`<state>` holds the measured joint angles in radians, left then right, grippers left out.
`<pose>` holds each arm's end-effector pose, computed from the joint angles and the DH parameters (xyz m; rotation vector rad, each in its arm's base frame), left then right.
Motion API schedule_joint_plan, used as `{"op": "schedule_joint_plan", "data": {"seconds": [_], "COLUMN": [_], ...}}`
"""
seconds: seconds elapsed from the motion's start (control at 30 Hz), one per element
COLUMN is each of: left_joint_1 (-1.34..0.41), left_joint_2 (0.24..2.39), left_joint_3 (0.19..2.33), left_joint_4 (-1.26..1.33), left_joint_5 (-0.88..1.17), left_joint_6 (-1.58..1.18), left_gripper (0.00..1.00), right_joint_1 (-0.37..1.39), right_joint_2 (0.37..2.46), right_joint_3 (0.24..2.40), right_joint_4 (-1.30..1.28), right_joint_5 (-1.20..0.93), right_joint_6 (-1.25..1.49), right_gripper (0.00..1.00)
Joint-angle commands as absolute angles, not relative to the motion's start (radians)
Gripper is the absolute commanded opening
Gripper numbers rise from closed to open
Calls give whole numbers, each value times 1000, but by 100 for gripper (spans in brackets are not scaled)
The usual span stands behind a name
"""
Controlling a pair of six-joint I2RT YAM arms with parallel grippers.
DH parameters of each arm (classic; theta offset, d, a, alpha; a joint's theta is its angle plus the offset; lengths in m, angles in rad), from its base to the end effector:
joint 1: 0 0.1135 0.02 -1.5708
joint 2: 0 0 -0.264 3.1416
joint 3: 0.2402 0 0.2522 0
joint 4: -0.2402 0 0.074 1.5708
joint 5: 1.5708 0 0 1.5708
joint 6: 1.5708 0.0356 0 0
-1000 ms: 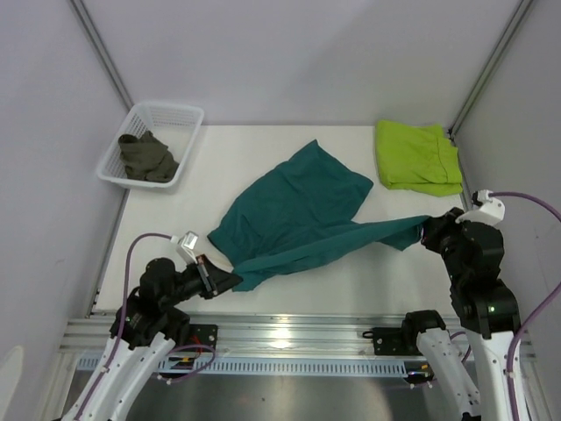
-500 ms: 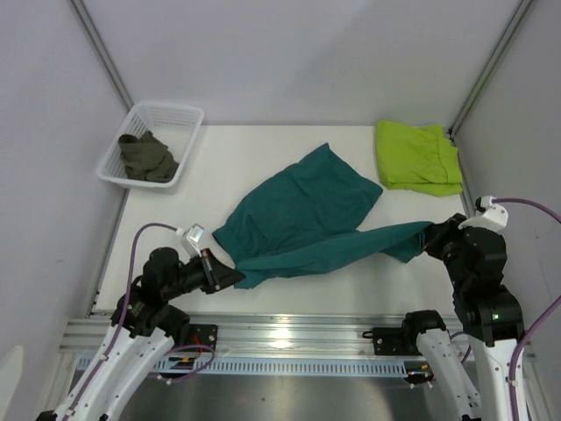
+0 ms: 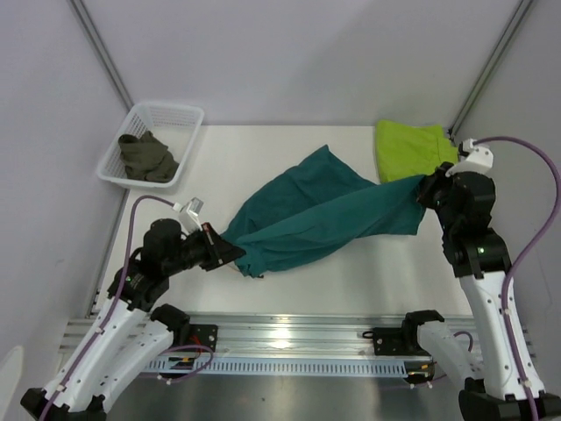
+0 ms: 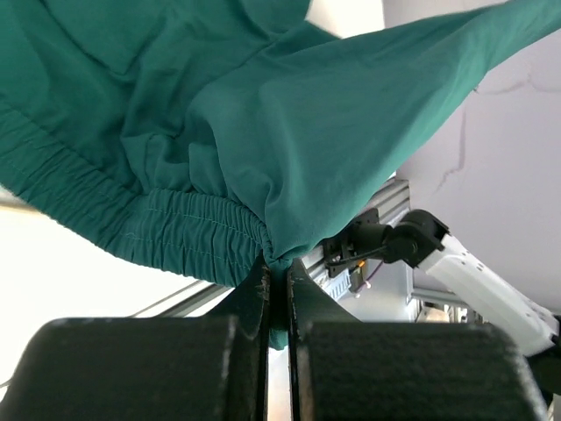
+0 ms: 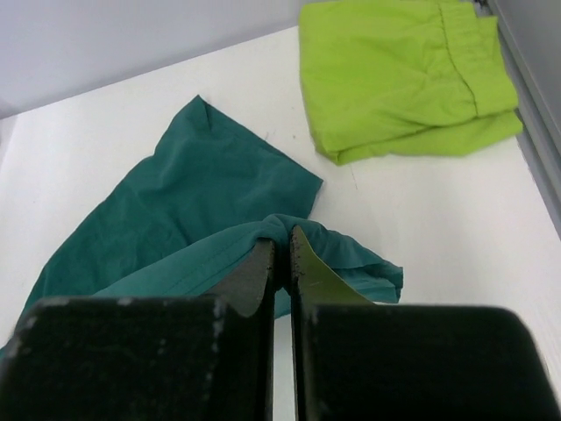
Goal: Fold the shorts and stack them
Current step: Fold the shorts
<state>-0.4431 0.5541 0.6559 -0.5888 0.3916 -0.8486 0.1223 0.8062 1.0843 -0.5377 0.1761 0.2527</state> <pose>0.1094 -0.0670 0.2870 -0.1879 2.2345 -1.1595 0.1613 0.0135 0.4010 0.2423 1.8114 0.1032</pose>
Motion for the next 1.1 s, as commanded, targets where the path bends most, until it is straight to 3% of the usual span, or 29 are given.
{"op": "schedule_joint_plan", "data": {"seconds": [0.0, 0.4, 1.07], "left_joint_1": [-443, -430, -335], "left_joint_2": [604, 502, 670], "left_joint_3": [698, 515, 650], "left_joint_4": [-560, -532, -598], "left_joint_5": [365, 298, 241], "left_joint_6": [-879, -1080, -1032], "left_gripper": [1, 0, 0], "right_joint_1": [123, 135, 221], "right_joint_2": [876, 1173, 1629], "right_joint_3": [1143, 1272, 1541], "right_joint_4": [-377, -195, -117], "right_joint_5": [146, 23, -32], "right_joint_6": [192, 123, 144], "right_gripper": [0, 0, 0]}}
